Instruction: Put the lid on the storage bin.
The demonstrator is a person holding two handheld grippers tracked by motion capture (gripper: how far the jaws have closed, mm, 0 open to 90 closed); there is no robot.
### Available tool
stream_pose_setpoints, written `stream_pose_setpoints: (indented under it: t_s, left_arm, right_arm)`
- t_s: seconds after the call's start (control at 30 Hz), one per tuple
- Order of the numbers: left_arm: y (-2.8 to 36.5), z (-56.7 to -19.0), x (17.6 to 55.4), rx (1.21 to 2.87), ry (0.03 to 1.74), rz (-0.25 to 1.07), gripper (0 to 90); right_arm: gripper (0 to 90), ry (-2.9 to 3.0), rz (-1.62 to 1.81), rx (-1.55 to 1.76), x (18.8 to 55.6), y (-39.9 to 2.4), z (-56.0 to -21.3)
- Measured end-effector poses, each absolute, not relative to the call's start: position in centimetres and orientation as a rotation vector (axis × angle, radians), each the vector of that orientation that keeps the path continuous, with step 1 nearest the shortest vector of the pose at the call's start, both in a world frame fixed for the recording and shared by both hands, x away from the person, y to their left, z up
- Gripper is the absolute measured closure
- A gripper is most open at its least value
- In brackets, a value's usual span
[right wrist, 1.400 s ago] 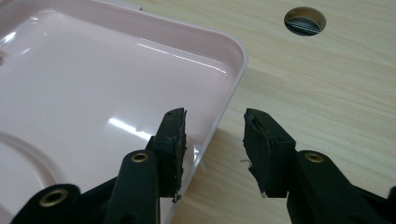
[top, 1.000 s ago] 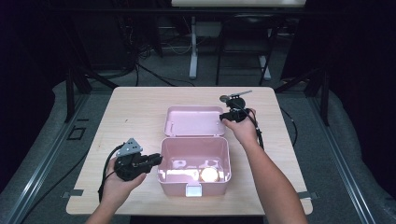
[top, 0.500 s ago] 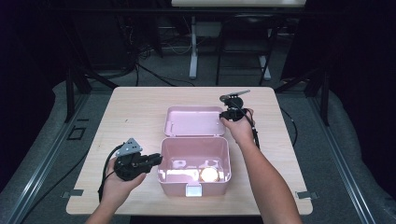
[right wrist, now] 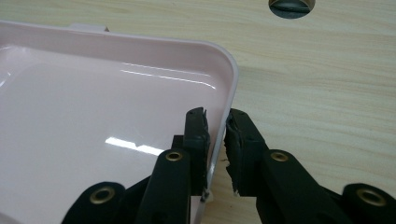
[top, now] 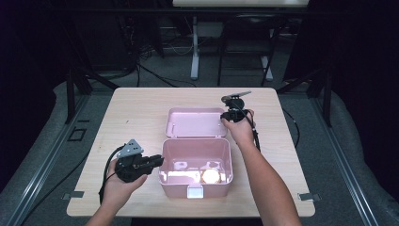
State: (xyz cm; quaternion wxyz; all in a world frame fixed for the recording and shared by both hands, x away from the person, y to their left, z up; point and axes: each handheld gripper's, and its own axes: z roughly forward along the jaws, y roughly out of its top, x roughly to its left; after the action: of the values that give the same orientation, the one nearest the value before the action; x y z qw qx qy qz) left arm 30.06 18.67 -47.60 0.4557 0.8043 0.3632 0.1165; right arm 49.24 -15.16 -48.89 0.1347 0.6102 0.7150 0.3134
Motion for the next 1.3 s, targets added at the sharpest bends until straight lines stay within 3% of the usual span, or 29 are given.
stream_pose_setpoints:
  t_s: [1.3]
  left_arm:
    - [18.6,-47.6,30.0,1.989,0.899,0.286,79.6]
  right_arm:
    - [83.6,2.009,0.943,1.756,48.5,-14.9,-47.0]
